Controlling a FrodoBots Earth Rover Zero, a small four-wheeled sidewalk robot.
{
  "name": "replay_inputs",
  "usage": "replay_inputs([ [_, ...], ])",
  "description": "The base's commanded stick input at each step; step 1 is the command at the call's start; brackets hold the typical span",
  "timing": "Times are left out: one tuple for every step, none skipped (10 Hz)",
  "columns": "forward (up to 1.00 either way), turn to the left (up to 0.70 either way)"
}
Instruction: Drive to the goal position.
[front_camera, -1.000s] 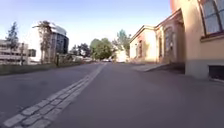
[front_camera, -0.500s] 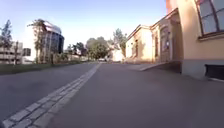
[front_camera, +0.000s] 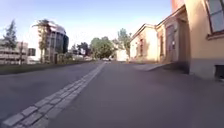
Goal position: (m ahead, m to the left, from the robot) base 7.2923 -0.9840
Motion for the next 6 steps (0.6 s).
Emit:
replay_inputs([
  [0.50, 0.00],
  [0.50, 0.00],
  [0.50, 0.00],
  [0.50, 0.00],
  [0.50, 0.00],
  [0.50, 0.00],
])
